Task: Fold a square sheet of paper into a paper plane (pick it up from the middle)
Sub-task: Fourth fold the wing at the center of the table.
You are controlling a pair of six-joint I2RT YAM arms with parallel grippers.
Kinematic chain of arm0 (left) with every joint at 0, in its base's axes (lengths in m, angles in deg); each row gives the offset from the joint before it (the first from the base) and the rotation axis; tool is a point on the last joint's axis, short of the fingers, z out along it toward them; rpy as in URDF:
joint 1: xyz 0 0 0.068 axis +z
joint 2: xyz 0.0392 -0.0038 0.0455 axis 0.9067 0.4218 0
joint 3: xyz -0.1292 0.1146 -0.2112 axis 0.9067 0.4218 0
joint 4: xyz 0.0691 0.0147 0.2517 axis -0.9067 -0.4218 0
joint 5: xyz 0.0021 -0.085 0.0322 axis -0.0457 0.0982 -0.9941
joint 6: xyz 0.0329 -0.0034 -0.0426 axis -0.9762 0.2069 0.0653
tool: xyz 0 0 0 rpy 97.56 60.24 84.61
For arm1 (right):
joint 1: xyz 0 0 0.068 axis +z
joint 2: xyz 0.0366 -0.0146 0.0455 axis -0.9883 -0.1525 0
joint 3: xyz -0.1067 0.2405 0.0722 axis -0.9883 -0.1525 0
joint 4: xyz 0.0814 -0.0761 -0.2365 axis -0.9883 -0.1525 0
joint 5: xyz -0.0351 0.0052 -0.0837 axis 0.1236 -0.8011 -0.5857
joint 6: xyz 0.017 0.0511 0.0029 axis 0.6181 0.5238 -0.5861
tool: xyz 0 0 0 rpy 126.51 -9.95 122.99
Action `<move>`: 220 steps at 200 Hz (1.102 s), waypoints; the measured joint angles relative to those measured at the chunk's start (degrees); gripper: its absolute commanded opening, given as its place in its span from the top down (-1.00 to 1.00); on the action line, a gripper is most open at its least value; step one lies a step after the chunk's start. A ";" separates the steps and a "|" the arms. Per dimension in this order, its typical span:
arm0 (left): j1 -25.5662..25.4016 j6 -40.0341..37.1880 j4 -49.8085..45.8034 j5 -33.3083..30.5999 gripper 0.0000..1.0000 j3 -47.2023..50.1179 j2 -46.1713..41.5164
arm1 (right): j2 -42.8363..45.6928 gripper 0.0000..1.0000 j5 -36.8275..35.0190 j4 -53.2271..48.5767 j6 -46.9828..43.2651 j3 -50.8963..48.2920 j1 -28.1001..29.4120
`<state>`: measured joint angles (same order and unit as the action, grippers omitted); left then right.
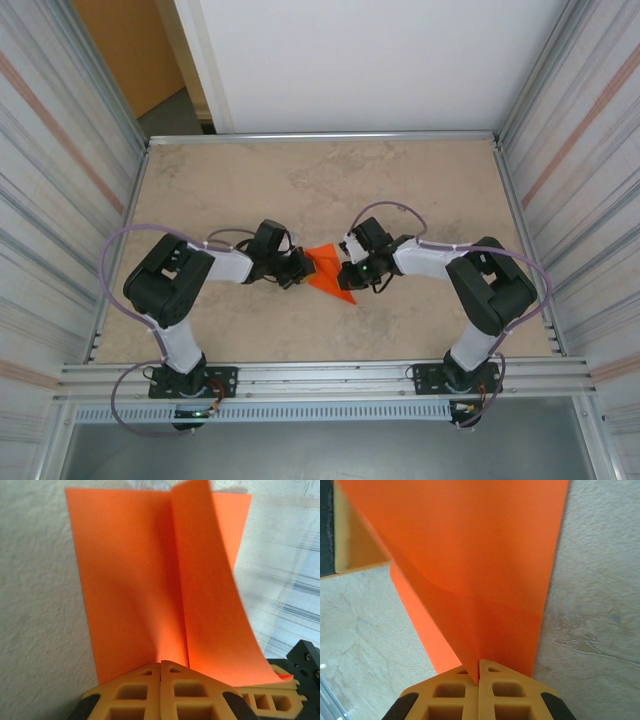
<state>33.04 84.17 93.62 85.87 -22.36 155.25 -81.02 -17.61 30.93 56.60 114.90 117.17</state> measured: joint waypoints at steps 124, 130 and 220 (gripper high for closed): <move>0.00 -1.77 -2.45 0.46 0.79 -1.95 -0.04 | -0.63 0.97 10.51 7.89 3.80 -5.07 -4.92; 0.00 -1.90 -2.36 0.48 0.77 -1.97 -0.11 | -0.63 0.98 10.73 8.09 3.93 -5.20 -5.05; -2.29 -2.82 4.79 4.57 0.74 -2.86 -0.76 | -0.94 0.95 11.58 9.57 4.20 -5.62 -5.86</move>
<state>30.75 81.35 98.41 90.44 -25.22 154.49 -81.96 -6.02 40.51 60.80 109.28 111.32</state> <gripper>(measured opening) 0.136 0.044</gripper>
